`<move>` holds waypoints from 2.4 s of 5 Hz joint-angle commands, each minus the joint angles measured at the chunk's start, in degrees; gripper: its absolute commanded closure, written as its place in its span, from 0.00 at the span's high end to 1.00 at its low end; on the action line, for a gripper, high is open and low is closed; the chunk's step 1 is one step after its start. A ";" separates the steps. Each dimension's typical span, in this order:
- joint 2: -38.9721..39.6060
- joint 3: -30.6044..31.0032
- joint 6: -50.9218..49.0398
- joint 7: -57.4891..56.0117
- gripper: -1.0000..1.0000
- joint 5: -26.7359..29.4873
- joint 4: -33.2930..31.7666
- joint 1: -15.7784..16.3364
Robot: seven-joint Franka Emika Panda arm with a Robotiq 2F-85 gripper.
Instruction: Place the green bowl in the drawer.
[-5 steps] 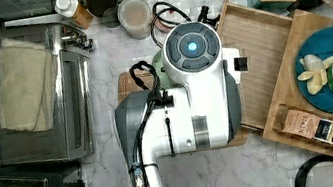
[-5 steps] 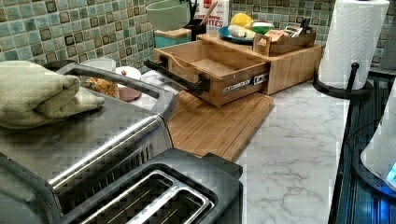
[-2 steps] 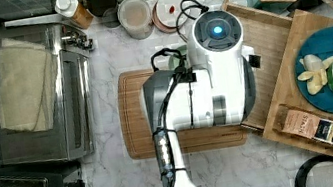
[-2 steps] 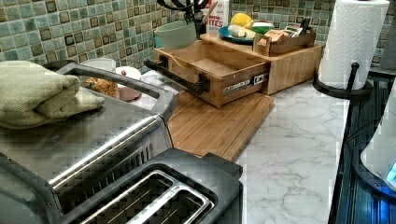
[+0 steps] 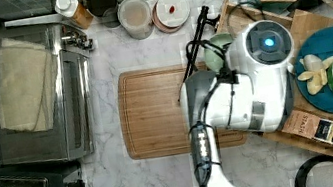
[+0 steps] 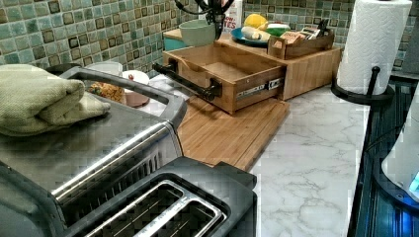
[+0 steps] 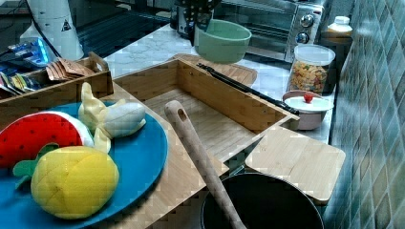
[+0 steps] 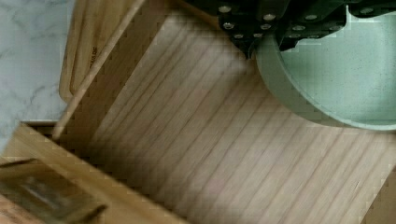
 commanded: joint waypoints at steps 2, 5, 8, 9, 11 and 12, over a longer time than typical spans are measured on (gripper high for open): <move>-2.48 -1.45 5.25 17.87 0.00 3.67 -1.18 -3.69; 5.64 -3.68 7.12 7.53 0.00 8.52 1.61 -4.54; 5.42 -4.10 19.14 8.00 0.00 4.60 -8.28 -4.58; 5.19 -4.36 22.48 7.00 0.00 5.46 -10.63 -4.92; 6.94 -2.47 22.10 4.90 0.00 9.31 -10.27 -5.23; 8.39 -2.48 23.72 5.00 0.00 9.53 -10.46 -5.00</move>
